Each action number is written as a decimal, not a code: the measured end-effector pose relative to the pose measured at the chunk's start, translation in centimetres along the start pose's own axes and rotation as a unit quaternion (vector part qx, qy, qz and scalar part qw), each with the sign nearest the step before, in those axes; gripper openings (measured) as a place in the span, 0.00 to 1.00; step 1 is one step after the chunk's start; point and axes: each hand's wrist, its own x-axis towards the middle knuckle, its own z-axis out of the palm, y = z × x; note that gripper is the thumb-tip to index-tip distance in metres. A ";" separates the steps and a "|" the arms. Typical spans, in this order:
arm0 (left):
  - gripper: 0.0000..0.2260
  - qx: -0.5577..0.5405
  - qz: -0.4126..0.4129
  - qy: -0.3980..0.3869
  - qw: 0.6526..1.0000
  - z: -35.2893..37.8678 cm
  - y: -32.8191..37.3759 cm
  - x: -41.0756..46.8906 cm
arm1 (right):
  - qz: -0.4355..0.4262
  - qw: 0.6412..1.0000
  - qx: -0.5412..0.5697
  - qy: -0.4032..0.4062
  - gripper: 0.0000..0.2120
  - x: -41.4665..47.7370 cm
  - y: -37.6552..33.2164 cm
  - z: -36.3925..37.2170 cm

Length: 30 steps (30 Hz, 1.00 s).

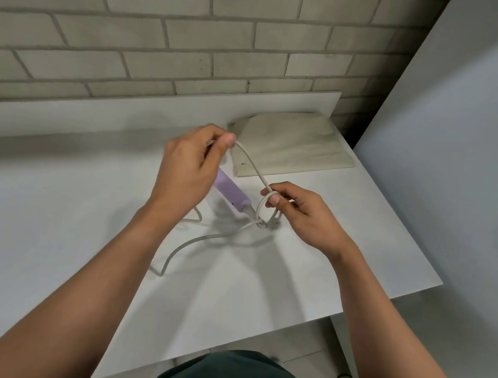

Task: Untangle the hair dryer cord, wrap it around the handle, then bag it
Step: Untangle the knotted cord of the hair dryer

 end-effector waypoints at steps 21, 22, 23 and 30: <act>0.10 -0.008 0.046 -0.113 0.992 1.0 -0.2 1.1 | 0.010 0.999 0.025 -0.025 0.10 0.0 0.6 -0.5; 0.08 -0.038 0.008 -0.086 0.996 0.6 -0.1 1.4 | 0.018 0.999 0.031 -0.027 0.10 0.0 0.8 -0.3; 0.08 -0.045 -0.020 -0.082 0.995 0.3 -0.2 1.6 | 0.025 0.999 0.032 -0.029 0.09 -0.1 1.0 -0.2; 0.17 0.170 -0.031 -0.161 0.972 0.0 -3.8 1.5 | 0.028 0.998 -0.011 -0.051 0.08 0.4 0.7 -0.2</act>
